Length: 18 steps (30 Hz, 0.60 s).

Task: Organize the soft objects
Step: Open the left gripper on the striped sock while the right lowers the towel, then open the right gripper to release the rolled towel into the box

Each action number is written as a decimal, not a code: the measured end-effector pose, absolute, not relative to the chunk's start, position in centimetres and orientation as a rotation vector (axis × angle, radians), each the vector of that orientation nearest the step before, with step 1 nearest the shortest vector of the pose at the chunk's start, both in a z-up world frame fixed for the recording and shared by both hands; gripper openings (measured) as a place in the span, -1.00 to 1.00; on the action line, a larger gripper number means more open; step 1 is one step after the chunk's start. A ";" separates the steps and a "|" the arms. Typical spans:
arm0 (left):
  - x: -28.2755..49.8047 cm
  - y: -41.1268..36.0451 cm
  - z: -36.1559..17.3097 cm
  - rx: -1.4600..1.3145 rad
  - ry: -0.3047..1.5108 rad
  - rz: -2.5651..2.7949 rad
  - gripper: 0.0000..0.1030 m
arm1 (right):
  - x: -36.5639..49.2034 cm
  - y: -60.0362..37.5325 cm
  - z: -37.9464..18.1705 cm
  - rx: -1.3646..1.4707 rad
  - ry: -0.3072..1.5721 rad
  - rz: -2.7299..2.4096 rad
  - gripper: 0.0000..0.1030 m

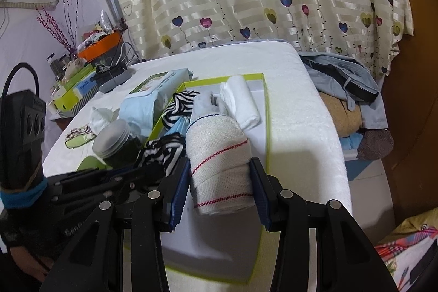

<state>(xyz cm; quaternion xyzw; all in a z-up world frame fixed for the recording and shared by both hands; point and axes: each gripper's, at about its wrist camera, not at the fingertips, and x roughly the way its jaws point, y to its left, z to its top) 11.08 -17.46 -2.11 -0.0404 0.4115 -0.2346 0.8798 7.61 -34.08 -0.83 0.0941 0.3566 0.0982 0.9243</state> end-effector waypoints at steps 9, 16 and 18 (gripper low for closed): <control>9.7 -16.6 -0.8 -0.085 0.817 -0.498 -0.46 | 5.8 -33.5 -1.6 0.185 0.757 0.203 -0.14; 8.8 -16.2 -0.3 -0.082 0.796 -0.492 -0.46 | 7.4 -33.1 -2.1 0.179 0.750 0.194 -0.13; 8.6 -16.1 -0.2 -0.082 0.791 -0.493 -0.46 | 7.9 -33.0 -2.1 0.174 0.748 0.193 -0.12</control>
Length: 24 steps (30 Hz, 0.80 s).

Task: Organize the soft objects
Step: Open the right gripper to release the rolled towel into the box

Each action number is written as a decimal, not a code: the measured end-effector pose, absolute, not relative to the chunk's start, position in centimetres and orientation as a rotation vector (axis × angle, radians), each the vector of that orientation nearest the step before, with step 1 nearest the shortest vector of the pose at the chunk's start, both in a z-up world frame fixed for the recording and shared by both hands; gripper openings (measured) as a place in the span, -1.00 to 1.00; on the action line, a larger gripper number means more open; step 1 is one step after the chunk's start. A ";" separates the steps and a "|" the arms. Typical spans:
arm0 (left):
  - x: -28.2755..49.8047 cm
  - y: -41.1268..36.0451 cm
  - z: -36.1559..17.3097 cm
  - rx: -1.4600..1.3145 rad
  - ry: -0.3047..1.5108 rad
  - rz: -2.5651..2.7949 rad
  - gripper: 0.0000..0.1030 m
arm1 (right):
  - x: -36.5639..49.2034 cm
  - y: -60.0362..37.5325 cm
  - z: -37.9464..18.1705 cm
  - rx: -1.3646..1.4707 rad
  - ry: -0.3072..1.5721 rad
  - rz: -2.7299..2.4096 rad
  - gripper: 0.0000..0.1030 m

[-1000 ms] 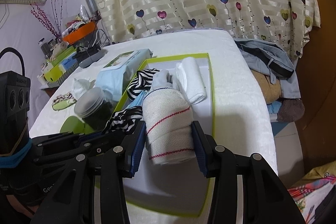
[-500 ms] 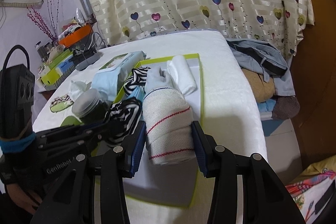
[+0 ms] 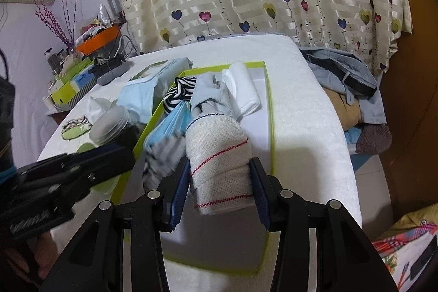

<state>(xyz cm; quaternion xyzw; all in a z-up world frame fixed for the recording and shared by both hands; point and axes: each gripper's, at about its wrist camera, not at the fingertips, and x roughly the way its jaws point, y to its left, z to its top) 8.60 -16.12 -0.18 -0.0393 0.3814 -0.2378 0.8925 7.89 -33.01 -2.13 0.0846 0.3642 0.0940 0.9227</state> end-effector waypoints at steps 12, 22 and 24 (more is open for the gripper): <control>7.1 -15.0 0.7 -0.080 0.765 -0.494 -0.46 | 5.3 -33.3 -0.2 0.151 0.693 0.130 -0.10; 4.2 -13.1 2.3 -0.062 0.719 -0.465 -0.46 | 2.1 -30.9 2.5 0.125 0.629 0.167 0.05; 3.5 -12.5 2.6 -0.059 0.706 -0.453 -0.46 | 1.4 -30.3 2.9 0.118 0.616 0.177 0.05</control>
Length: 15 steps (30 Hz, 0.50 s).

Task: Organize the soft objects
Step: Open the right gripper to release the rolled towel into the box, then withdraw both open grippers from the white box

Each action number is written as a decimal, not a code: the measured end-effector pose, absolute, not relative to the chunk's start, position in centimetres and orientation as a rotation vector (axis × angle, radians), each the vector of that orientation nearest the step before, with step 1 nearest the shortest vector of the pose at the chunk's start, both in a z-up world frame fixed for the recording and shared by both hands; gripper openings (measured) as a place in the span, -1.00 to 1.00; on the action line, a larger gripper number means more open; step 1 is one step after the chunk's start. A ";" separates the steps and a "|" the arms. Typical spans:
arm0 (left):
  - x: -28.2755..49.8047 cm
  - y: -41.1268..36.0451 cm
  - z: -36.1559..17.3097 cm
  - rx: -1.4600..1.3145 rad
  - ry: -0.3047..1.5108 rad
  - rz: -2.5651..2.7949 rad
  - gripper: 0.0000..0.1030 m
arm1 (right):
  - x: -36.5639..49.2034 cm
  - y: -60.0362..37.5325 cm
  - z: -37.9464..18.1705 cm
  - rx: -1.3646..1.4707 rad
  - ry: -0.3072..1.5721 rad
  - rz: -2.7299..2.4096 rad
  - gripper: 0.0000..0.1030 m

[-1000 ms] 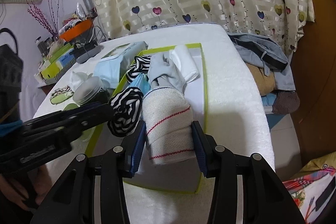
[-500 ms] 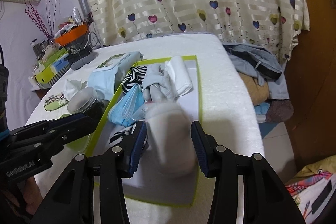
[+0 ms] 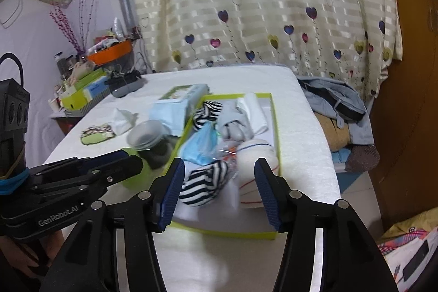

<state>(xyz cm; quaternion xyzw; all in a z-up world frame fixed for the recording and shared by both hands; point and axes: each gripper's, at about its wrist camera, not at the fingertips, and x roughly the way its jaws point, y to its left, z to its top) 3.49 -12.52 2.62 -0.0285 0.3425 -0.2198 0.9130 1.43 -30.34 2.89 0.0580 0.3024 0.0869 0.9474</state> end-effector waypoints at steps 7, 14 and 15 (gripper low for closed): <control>2.0 -10.7 3.1 -0.059 0.687 -0.416 -0.46 | 0.0 -28.8 3.6 0.104 0.598 0.204 0.05; 1.4 -9.0 3.2 -0.073 0.676 -0.381 -0.46 | -0.6 -27.1 3.9 0.084 0.600 0.237 0.05; 1.4 -8.7 3.2 -0.076 0.675 -0.378 -0.46 | -0.6 -26.8 3.9 0.080 0.601 0.242 0.05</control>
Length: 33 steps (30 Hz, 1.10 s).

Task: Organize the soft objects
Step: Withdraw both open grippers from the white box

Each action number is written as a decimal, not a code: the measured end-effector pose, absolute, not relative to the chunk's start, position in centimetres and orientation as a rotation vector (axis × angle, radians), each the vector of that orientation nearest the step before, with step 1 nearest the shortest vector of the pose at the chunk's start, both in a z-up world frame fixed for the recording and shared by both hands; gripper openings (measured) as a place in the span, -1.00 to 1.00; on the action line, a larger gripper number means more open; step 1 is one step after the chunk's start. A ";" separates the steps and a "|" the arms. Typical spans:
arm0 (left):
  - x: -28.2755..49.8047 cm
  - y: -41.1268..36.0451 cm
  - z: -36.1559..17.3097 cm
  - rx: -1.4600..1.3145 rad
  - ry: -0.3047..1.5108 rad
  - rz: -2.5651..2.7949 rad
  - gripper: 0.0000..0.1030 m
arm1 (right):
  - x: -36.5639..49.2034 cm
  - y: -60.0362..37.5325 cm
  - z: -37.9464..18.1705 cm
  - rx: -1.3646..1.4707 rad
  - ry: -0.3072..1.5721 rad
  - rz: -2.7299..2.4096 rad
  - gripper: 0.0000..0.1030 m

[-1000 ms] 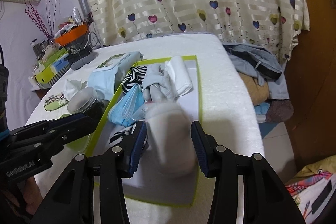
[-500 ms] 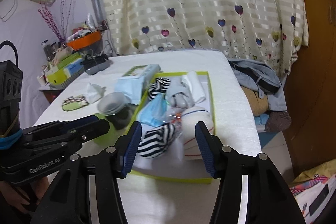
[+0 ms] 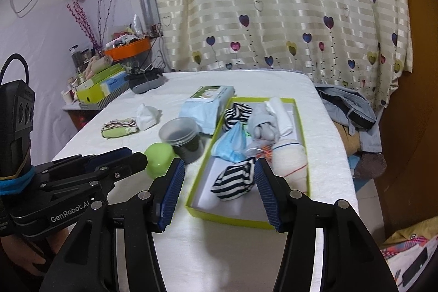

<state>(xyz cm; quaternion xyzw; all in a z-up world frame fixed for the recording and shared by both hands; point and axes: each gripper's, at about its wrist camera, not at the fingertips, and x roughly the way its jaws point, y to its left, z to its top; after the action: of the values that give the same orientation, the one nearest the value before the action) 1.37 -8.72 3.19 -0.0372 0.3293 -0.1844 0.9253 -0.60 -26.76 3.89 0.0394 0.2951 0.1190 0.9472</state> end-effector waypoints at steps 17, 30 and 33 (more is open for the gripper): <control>1.9 -6.8 3.0 -0.102 0.674 -0.346 -0.46 | 0.1 -24.6 4.0 0.052 0.616 0.290 0.05; 2.7 -3.5 2.7 -0.143 0.670 -0.286 -0.46 | 1.4 -21.4 4.1 0.012 0.631 0.337 0.05; 3.0 -2.4 2.6 -0.155 0.669 -0.267 -0.46 | 1.7 -20.3 4.1 0.001 0.633 0.355 0.05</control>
<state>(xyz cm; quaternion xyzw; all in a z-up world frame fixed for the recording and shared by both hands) 2.97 -2.41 2.64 -0.0757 0.3271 -0.1303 0.9329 1.74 -20.33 4.09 0.0003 0.3094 0.1735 0.9350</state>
